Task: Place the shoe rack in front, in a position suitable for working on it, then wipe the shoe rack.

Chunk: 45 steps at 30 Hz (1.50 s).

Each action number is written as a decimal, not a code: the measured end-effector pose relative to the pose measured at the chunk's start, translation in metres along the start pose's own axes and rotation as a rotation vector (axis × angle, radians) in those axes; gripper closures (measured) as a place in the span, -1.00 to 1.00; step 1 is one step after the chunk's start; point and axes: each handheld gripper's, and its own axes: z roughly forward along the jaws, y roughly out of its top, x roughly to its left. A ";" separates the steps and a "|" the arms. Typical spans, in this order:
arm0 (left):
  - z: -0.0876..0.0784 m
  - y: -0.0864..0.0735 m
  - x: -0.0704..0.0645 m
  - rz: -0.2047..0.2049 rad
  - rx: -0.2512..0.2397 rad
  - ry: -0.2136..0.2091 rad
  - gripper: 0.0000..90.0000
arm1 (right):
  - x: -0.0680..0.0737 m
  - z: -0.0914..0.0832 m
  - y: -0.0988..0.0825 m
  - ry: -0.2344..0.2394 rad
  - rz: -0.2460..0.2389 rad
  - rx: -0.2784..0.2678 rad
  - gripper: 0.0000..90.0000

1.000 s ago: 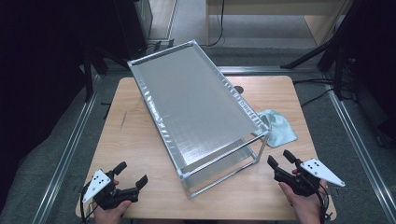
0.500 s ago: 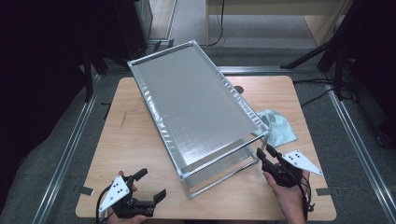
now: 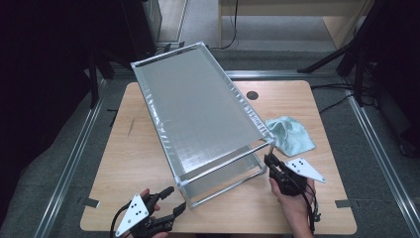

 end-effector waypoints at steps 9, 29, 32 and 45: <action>-0.004 -0.002 0.008 -0.010 0.014 0.010 0.71 | 0.016 0.006 -0.001 0.035 -0.030 0.007 0.74; -0.006 -0.002 0.009 0.016 0.021 0.002 0.80 | -0.063 0.046 0.041 -0.232 0.094 0.079 -0.35; -0.006 -0.002 0.010 0.013 0.020 -0.001 0.80 | -0.074 0.088 0.036 -0.344 0.096 0.179 -0.21; -0.006 -0.003 0.011 0.008 0.017 -0.008 0.80 | -0.083 0.046 0.034 -0.307 0.114 0.197 0.92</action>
